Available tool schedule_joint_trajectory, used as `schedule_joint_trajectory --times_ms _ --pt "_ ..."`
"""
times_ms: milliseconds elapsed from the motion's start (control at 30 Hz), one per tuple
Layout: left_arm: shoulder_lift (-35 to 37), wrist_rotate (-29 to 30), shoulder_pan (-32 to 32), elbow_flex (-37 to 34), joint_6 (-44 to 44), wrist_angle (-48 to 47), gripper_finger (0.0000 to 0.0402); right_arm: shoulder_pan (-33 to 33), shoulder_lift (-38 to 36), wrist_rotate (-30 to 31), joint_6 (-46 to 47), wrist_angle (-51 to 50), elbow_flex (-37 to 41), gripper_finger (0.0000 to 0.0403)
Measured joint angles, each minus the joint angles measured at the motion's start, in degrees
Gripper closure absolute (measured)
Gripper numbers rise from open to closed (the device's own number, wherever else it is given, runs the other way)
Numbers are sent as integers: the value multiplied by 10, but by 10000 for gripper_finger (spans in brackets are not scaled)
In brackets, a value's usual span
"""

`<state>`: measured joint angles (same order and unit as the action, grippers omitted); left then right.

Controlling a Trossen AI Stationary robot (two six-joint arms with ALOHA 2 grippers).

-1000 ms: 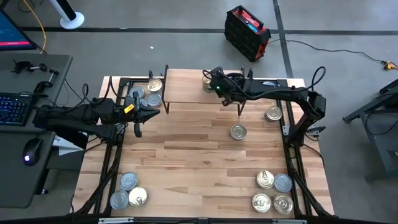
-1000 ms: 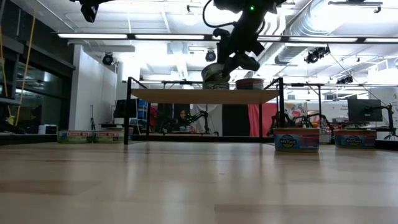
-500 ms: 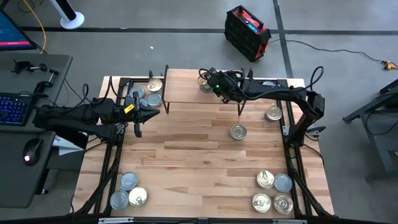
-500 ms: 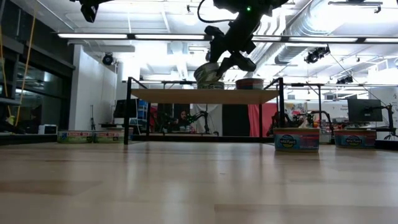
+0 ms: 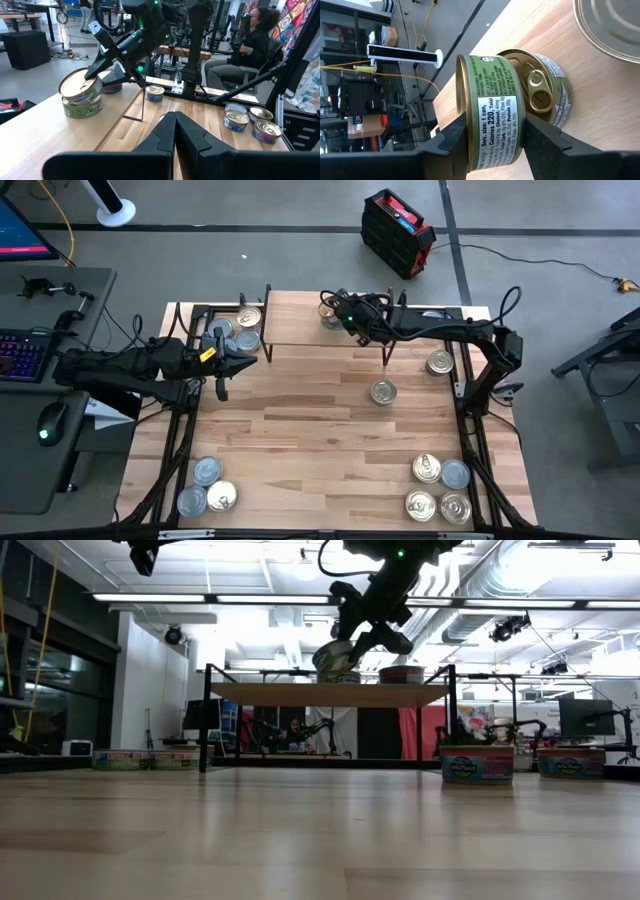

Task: Stack canned seafood by type on shelf
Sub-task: Stack the green tuna can on top of the other green tuna can on the shelf

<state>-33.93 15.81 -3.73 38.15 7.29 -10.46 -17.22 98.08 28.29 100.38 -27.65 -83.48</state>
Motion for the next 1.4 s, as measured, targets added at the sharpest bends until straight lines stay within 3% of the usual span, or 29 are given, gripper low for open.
schedule_joint_trajectory --times_ms 367,500,800,967,1100,1400 --pt "0 0 0 0 -4 0 401 -3 -2 25 5 -38 -1 251" --pt "0 -4 0 0 -30 0 402 -5 -1 1 -4 -39 0 215" --pt "0 -5 0 0 -35 0 401 -4 0 6 11 -27 0 124" --pt "0 -5 0 0 -30 0 401 -3 0 7 -25 5 0 119" --pt "6 -5 0 0 -20 -4 401 -3 -13 -38 -78 -12 0 119" --pt "20 -1 0 0 2 -28 401 5 -102 -95 -166 -163 0 119"
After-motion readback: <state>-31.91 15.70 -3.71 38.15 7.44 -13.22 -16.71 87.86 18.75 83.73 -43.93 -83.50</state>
